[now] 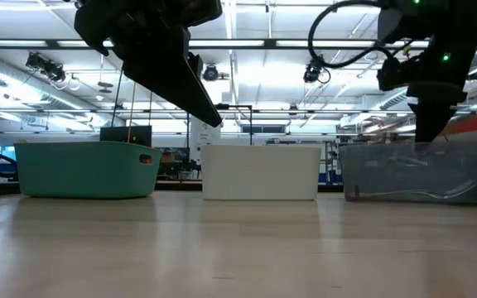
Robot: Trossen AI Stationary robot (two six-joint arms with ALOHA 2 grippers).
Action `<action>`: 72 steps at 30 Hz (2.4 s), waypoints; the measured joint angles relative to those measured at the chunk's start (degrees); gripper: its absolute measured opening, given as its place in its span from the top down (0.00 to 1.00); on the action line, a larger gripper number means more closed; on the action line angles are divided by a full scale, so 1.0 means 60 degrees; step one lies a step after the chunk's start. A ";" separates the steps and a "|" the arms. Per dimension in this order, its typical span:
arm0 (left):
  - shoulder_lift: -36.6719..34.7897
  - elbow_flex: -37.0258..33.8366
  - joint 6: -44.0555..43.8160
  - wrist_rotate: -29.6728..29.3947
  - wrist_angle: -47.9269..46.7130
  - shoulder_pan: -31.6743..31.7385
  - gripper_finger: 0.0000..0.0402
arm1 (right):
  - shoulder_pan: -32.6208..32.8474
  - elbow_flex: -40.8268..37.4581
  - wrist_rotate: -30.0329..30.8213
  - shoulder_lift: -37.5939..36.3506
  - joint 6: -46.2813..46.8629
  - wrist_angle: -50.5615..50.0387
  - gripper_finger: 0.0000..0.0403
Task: Sort silverware by color (type)
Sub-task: Put the orange fork into the black bin, then return to Home Position
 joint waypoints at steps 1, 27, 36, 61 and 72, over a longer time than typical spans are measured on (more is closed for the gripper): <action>0.0004 0.0000 0.0000 0.0001 -0.0002 0.0000 0.62 | -0.0049 -0.0044 -0.0004 0.0000 0.0084 0.0041 0.98; 0.0004 0.0000 0.0021 0.0007 -0.0076 0.0000 0.62 | -0.0278 -0.1198 0.0025 0.0004 0.2003 0.2150 0.92; -0.0410 -0.0056 0.0768 -0.0026 -0.0297 -0.0018 0.62 | -0.0225 -0.1198 -0.0304 -0.0483 0.1375 0.2160 0.73; -0.4975 -0.3911 -0.0240 -0.0896 0.1453 0.0143 0.62 | 0.1755 -0.1187 0.2934 -0.2691 -0.0953 0.4286 0.70; -0.7270 -0.5477 -0.0233 -0.1213 0.2285 0.0226 0.62 | 0.2380 -0.1658 0.3310 -0.4058 -0.2542 0.5616 0.70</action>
